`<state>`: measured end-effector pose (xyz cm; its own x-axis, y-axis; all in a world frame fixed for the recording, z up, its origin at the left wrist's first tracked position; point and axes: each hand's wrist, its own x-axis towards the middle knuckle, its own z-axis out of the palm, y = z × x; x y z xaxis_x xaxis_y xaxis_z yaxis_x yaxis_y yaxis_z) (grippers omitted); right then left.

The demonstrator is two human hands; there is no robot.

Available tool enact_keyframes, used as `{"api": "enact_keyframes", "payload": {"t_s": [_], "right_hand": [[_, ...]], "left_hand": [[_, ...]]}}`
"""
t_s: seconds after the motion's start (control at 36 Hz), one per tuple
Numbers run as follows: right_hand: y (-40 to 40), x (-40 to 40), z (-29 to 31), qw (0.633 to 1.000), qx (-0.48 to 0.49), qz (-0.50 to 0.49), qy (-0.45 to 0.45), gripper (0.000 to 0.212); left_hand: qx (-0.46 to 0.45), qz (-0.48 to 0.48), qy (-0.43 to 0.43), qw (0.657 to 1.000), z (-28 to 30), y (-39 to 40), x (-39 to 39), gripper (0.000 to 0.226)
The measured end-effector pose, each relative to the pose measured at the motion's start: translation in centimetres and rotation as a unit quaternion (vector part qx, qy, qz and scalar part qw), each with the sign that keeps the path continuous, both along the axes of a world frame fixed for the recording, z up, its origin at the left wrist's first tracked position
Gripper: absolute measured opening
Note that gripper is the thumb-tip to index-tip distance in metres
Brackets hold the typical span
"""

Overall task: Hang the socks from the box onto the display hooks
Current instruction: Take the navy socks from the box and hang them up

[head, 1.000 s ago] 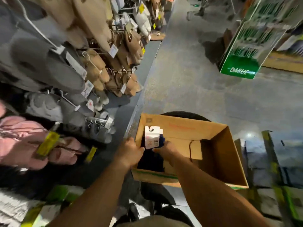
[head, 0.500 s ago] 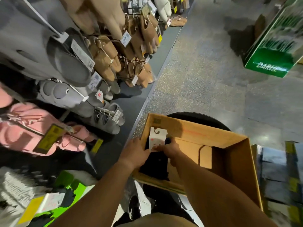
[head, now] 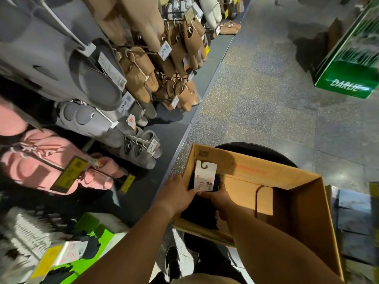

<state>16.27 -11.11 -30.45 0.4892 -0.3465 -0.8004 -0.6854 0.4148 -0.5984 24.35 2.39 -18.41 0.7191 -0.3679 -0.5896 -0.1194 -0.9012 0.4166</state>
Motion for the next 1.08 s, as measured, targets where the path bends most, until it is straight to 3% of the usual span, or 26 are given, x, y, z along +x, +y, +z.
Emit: {"api": "enact_keyframes", "payload": {"t_s": [0.06, 0.17, 0.33, 0.42, 0.53, 0.61, 0.69, 0.81, 0.92, 1.0, 1.06, 1.08], "right_hand": [[0.1, -0.2, 0.2, 1.000, -0.005, 0.000, 0.005, 0.096], [-0.4, 0.4, -3.7, 0.991, -0.126, 0.040, 0.024, 0.125], [-0.3, 1.8, 1.7, 0.997, -0.075, 0.027, 0.003, 0.082], [-0.8, 2.0, 1.9, 0.987, -0.146, 0.057, 0.037, 0.095], [0.0, 1.3, 3.5, 0.953, -0.264, 0.141, 0.039, 0.075], [0.7, 0.5, 3.7, 0.973, -0.198, 0.107, -0.042, 0.066], [1.0, -0.1, 4.0, 0.987, -0.122, 0.085, -0.067, 0.072], [0.4, -0.4, 5.2, 0.987, -0.109, 0.051, -0.103, 0.067], [-1.1, -0.1, 8.7, 0.982, -0.092, 0.008, -0.163, 0.058], [-2.3, 0.7, 12.3, 0.966, -0.151, -0.014, -0.209, 0.065], [-2.2, 1.1, 15.8, 0.955, -0.162, -0.020, -0.249, 0.063], [-2.1, 1.3, 17.6, 0.947, -0.166, -0.019, -0.274, 0.060]], "left_hand": [[0.002, 0.000, 0.003, 1.000, -0.1, -0.1, -0.1, 0.059], [-0.003, 0.002, 0.001, 1.000, 0.2, -0.1, -0.1, 0.057], [0.005, 0.003, 0.006, 1.000, -0.1, 0.0, 0.1, 0.062], [0.008, 0.001, 0.010, 1.000, -0.1, -0.2, 0.1, 0.062], [0.007, 0.000, 0.009, 1.000, -0.1, -0.4, 0.2, 0.052], [0.008, -0.001, 0.008, 1.000, -0.3, -0.5, 0.4, 0.045], [0.014, -0.004, 0.010, 1.000, -0.1, -0.5, 0.3, 0.044], [0.002, -0.001, 0.031, 1.000, 0.0, 0.0, 0.5, 0.043], [-0.071, 0.041, -0.011, 0.997, 1.0, 1.0, 0.5, 0.047], [-0.229, 0.118, -0.114, 0.959, 2.7, 0.9, 0.2, 0.040], [-0.311, 0.137, -0.060, 0.939, 5.4, 0.5, 0.0, 0.030], [-0.332, 0.131, 0.012, 0.934, 6.6, 0.2, -0.4, 0.025]]}}
